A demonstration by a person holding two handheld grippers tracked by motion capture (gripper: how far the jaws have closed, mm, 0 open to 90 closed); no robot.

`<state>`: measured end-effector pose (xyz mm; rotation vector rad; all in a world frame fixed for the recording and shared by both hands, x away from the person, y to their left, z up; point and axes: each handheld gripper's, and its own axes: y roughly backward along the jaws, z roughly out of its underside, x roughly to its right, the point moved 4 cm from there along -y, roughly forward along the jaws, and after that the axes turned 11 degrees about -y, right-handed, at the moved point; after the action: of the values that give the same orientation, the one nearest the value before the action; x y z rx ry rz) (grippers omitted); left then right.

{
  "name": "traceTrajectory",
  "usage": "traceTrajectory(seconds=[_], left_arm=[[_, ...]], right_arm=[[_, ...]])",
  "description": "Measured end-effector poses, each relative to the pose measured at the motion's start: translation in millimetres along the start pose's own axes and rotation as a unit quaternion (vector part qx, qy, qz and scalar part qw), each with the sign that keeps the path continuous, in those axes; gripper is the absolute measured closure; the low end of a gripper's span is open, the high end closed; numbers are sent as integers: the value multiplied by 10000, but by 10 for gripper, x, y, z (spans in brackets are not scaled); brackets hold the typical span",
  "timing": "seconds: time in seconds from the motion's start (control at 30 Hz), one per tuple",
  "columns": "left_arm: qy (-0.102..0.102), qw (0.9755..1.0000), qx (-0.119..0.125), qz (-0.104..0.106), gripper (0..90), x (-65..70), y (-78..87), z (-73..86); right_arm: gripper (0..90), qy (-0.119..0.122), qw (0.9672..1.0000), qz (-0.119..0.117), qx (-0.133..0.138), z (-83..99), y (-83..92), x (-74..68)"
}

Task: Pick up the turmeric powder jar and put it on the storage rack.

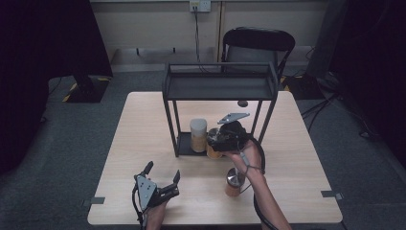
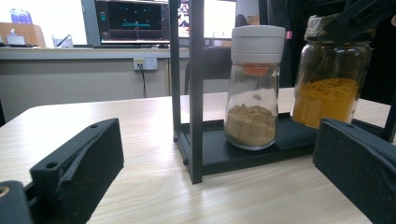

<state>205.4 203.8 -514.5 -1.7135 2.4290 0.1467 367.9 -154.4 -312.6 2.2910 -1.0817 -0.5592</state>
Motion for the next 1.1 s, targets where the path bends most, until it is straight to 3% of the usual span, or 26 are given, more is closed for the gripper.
traceTrajectory(seconds=[0.53,1.1], left_arm=[[-1,10000,10,24,12,-6,2,2],[-2,10000,17,21,12,-4,2,4]], right_arm=[[347,-49,9996,264,-17,-22,-181,56],[347,-294,9985,441,-107,7,-335,173]])
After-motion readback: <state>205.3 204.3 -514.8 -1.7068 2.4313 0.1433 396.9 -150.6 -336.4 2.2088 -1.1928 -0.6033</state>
